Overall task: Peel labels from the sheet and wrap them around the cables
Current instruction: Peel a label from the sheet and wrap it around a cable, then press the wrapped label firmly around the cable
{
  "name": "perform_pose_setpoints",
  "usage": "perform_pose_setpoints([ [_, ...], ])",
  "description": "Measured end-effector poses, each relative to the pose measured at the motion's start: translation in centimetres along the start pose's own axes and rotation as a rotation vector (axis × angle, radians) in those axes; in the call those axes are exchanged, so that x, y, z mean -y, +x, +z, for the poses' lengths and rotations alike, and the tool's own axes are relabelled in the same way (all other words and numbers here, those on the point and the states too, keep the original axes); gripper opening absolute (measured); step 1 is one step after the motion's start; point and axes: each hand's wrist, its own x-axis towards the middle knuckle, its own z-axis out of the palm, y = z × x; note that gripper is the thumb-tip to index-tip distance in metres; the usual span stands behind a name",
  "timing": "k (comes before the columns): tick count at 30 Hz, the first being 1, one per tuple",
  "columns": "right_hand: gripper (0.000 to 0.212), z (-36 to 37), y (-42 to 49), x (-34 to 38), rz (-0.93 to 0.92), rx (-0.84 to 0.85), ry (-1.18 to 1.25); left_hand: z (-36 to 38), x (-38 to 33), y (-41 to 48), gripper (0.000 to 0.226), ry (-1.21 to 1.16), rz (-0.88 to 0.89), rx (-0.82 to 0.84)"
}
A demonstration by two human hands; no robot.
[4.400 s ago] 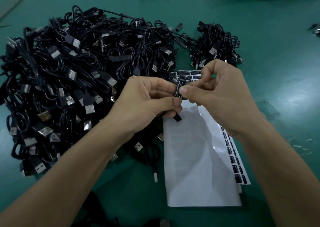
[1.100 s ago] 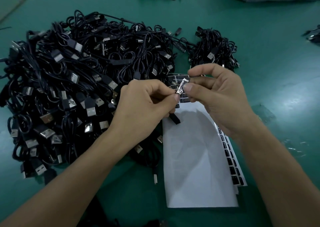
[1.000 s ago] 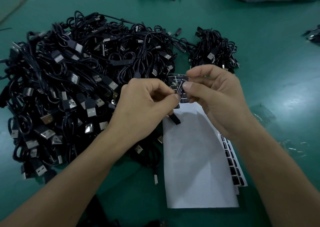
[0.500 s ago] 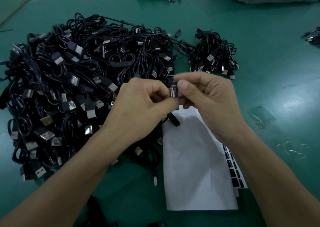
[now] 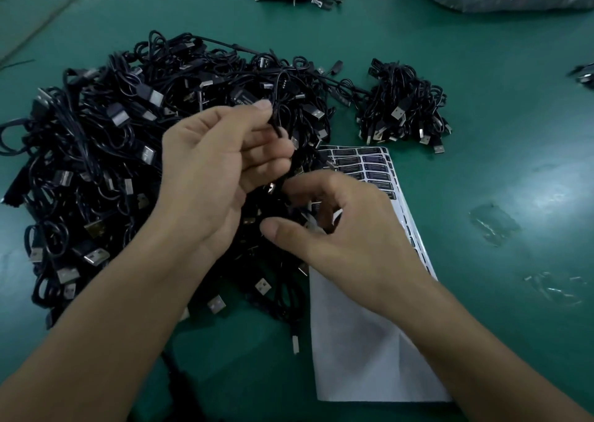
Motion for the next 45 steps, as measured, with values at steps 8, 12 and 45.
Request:
perform_pose_setpoints([
  [8, 0.003, 1.1, -0.2, 0.1, -0.107, -0.056, 0.039, 0.3, -1.0, 0.0, 0.021, -0.114, -0.195, 0.03],
  [12, 0.014, -0.2, 0.0, 0.6, -0.186, 0.003, 0.08, -0.2, -1.4, 0.5, 0.017, -0.098, -0.173, -0.078],
  [45, 0.045, -11.1, 15.2, -5.3, 0.293, -0.376, -0.337, -0.1, 1.4, 0.1, 0.023, 0.433, -0.185, 0.263],
])
